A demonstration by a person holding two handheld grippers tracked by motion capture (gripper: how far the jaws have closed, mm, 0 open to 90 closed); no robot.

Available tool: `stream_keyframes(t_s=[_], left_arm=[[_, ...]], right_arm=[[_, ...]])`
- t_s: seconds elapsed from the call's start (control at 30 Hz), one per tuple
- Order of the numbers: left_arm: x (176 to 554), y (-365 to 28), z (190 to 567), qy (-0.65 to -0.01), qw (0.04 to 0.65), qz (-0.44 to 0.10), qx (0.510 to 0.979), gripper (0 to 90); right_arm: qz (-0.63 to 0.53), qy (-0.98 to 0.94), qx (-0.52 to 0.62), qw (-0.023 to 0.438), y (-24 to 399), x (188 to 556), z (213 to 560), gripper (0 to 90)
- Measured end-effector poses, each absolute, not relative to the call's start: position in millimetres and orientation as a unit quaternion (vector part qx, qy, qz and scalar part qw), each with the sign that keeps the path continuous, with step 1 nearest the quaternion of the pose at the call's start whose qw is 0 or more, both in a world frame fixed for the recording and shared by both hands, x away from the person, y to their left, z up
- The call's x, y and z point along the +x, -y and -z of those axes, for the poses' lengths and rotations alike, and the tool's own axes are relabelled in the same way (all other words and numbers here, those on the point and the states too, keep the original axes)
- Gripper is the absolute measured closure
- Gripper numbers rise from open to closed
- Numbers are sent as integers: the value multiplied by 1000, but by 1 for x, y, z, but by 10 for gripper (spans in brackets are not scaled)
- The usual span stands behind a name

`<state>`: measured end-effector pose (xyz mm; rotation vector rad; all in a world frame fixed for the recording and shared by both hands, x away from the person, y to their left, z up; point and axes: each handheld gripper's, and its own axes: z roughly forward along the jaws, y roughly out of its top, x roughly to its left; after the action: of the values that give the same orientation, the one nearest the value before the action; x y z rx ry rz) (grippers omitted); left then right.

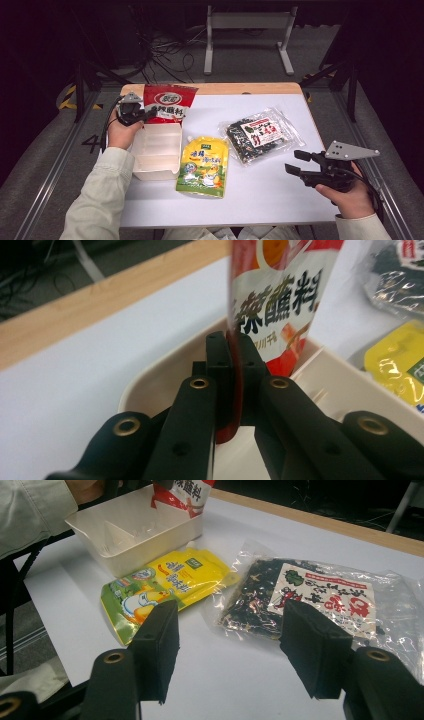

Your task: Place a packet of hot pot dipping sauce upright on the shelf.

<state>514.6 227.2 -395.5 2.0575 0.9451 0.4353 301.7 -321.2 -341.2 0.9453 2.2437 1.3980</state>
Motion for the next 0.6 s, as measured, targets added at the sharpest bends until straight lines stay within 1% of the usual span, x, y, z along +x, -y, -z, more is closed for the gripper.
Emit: stream_keyframes(t_s=[0.17, 0.23, 0.27, 0.3, 0.33, 0.43, 0.47, 0.53, 0.57, 0.6], left_arm=[[516, -224, 397, -387, 385, -172, 820, 892], [516, -225, 397, -385, 385, -171, 821, 890], [516, -229, 397, -387, 399, -168, 814, 862], [516, -229, 397, -387, 399, -168, 814, 836], [514, -231, 397, -386, 408, -166, 810, 836], [510, -235, 395, -392, 419, -171, 801, 704], [509, -236, 393, -391, 427, -168, 798, 624], [506, -237, 390, -391, 439, -158, 794, 538], [504, -238, 387, -390, 446, -155, 791, 538], [501, -238, 384, -395, 452, -150, 786, 484]], right_arm=[[-485, -791, 336, 161, 321, 303, 342, 410], [-485, -791, 335, 161, 321, 303, 342, 410], [-485, -792, 334, 160, 320, 302, 342, 410], [-485, -792, 334, 160, 320, 302, 342, 410], [-485, -792, 335, 161, 320, 302, 342, 410], [-483, -792, 336, 160, 321, 303, 342, 414], [-481, -793, 338, 159, 322, 304, 343, 415], [-479, -794, 339, 159, 322, 304, 343, 415], [-479, -794, 340, 159, 322, 305, 343, 415], [-478, -794, 340, 160, 321, 305, 343, 415]])
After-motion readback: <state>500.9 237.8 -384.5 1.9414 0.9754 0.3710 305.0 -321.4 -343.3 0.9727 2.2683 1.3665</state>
